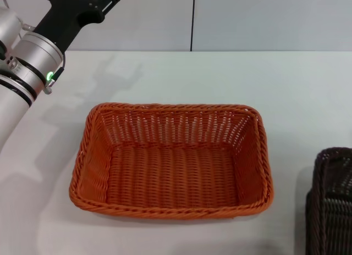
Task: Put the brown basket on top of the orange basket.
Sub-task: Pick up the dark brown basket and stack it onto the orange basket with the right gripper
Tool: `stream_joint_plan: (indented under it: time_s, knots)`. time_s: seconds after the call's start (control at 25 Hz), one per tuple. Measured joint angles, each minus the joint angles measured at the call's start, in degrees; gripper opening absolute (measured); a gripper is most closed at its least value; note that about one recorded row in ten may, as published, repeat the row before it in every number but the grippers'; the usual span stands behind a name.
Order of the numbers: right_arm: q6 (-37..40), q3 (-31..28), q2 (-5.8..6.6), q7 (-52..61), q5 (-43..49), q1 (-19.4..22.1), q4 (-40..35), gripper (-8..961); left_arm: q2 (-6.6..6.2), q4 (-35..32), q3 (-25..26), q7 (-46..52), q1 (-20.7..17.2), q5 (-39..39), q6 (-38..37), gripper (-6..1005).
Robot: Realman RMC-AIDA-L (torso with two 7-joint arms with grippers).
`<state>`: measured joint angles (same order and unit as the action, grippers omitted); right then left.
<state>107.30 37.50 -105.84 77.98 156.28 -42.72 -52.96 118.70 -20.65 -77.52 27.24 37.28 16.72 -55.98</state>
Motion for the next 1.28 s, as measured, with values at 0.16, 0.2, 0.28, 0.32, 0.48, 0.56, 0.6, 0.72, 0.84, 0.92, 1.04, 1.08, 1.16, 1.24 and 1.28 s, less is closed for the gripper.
stream_joint_plan:
  time_s: [0.16,0.2,0.28,0.32,0.48,0.56,0.6,0.72,0.84,0.92,1.04,1.08,1.16,1.24,1.28]
  knots:
    - [0.6,-2.0,0.64,0.2,-0.2,1.2,0.3,197,-0.06,0.5,0.7,-0.6,0.3,0.0,0.0,836]
    - [0.9,-3.0,0.78,0.3,-0.3,1.9,0.3,196,-0.04,0.5,0.8,-0.8,0.3,0.0,0.0,835]
    - [1.0,-3.6,0.83,0.3,-0.4,2.2,0.3,193,0.01,0.5,0.9,-1.1,0.4,0.0,0.0,835]
    - [1.3,-4.4,0.92,0.3,-0.4,2.4,0.3,192,0.02,0.6,0.9,-1.1,0.4,0.0,0.0,834]
    - [4.8,-8.0,1.83,-0.4,-1.7,3.0,0.4,185,0.04,0.7,1.0,-1.1,0.5,0.0,0.0,833]
    - [7.7,-8.7,2.73,-0.6,-4.3,3.9,0.3,181,0.04,0.7,1.0,-1.1,0.5,0.0,0.0,832]
    - [10.2,-9.0,3.61,-0.6,-7.1,4.9,-0.1,182,0.04,1.0,1.0,-1.1,0.5,0.0,0.0,832]
    - [12.2,-9.7,4.41,-0.6,-9.9,6.0,-0.6,181,0.0,1.4,1.1,-1.4,0.5,0.0,0.0,831]
    - [15.0,-11.2,5.1,-0.6,-14.5,7.4,-1.2,180,-0.02,1.5,1.4,-1.6,0.3,0.0,-0.1,830]
    - [16.4,-11.8,5.32,-0.6,-17.2,8.2,-1.2,179,-0.03,1.5,1.4,-1.6,0.1,0.0,-0.2,829]
    - [17.4,-11.7,5.38,-0.7,-21.3,9.4,-1.2,177,-0.05,1.5,1.4,-1.6,-0.1,0.0,-0.2,828]
    - [17.5,-11.5,5.34,-0.7,-22.4,9.8,-1.2,177,-0.05,1.6,1.4,-1.6,-0.2,0.0,-0.2,828]
    - [17.7,-11.2,5.1,-0.8,-24.7,10.4,-1.1,177,-0.09,1.8,1.4,-1.6,-0.2,0.0,-0.2,827]
    - [17.8,-10.8,4.94,-0.8,-26.5,10.9,-0.9,177,-0.12,1.9,1.4,-1.6,-0.3,0.0,-0.3,826]
    - [17.9,-10.6,4.89,-0.8,-27.4,11.1,-0.8,177,-0.12,1.9,1.4,-1.6,-0.3,0.0,-0.3,826]
